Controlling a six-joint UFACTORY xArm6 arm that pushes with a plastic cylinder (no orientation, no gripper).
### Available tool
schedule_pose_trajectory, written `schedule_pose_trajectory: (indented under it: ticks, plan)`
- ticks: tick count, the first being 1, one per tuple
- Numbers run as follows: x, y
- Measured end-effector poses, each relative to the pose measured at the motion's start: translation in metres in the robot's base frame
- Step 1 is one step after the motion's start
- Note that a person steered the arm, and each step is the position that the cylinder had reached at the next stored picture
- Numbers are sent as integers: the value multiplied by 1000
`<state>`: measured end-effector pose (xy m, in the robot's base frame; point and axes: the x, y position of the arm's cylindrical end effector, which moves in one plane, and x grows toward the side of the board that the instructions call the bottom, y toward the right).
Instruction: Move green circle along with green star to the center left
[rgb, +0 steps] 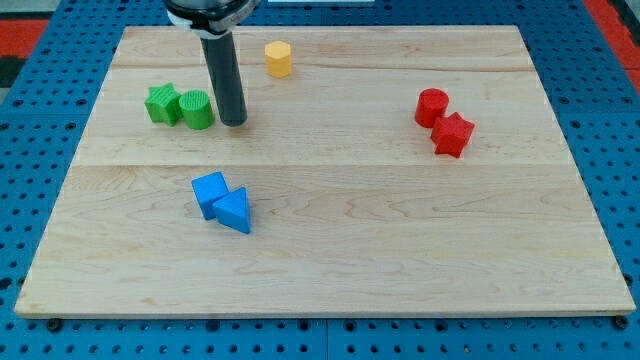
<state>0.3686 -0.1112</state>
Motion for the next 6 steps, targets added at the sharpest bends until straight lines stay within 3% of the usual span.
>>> schedule_pose_trajectory:
  ticks: [2,6]
  plan:
    - [-25,8]
    - [-28,32]
